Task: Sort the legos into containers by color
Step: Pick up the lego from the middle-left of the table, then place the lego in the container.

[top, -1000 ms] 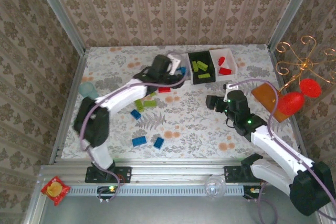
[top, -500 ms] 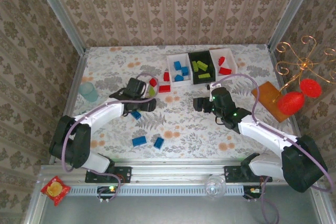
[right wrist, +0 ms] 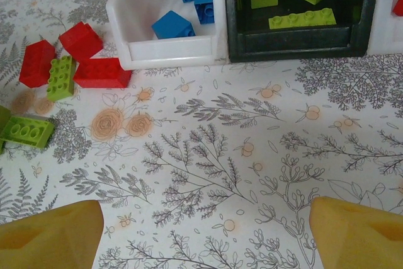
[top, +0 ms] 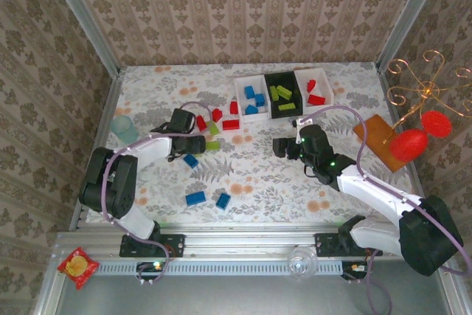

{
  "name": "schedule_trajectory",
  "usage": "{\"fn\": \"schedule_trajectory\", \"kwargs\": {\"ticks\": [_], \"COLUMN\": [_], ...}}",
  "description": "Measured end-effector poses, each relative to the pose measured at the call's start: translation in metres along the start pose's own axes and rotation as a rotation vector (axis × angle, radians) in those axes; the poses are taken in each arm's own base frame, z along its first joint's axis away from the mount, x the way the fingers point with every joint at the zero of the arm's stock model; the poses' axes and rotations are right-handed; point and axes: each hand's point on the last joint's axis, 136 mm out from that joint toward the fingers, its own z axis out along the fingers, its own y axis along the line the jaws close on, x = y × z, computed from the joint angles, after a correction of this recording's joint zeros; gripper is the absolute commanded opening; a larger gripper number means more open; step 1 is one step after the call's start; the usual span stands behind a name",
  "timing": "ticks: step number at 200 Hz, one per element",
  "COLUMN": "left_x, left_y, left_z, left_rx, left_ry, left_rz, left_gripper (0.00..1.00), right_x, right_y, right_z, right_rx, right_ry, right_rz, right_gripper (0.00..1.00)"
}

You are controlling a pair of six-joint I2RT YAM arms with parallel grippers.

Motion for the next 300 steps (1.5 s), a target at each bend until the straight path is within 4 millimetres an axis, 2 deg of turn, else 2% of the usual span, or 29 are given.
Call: {"fn": "schedule_trajectory", "kwargs": {"ticks": [47, 102, 123, 150, 164, 176, 210, 230, 257, 300], "left_x": [0.003, 0.004, 0.001, -0.006, -0.016, -0.028, -0.082, -0.114, -0.142, -0.168], "left_y": [0.006, 0.014, 0.012, 0.002, -0.015, -0.039, -0.132, -0.178, -0.228, -0.291], "left_z": [0.011, 0.014, 0.014, 0.009, -0.004, -0.019, -0.058, -0.066, -0.055, -0.010], "left_rx": [-0.008, -0.023, -0.014, 0.011, 0.044, 0.083, 0.235, 0.305, 0.365, 0.422], "left_ry": [0.014, 0.007, -0.004, -0.042, -0.095, -0.151, -0.320, -0.379, -0.404, -0.381], "left_rz": [-0.013, -0.026, -0.022, -0.004, 0.028, 0.075, 0.216, 0.264, 0.325, 0.414], "left_gripper": [0.56, 0.39, 0.31, 0.30, 0.29, 0.29, 0.29, 0.30, 0.30, 0.31], "right_x": [0.000, 0.000, 0.000, 0.000, -0.001, -0.002, -0.006, -0.005, -0.007, -0.007], "right_y": [0.000, 0.000, 0.000, 0.000, -0.002, -0.006, -0.036, -0.055, -0.064, -0.065], "right_z": [0.000, 0.000, 0.000, 0.000, 0.000, 0.000, -0.010, -0.021, -0.030, -0.030], "right_rx": [0.000, 0.000, 0.000, 0.000, 0.009, 0.031, 0.121, 0.166, 0.184, 0.187], "right_ry": [0.000, -0.001, -0.001, -0.001, -0.004, -0.010, -0.056, -0.091, -0.126, -0.127], "right_rz": [-0.002, -0.002, -0.002, -0.002, -0.002, -0.001, 0.056, 0.095, 0.125, 0.130], "right_gripper": [0.86, 0.87, 0.86, 0.87, 0.87, 0.88, 0.88, 0.88, 0.88, 0.88]}}
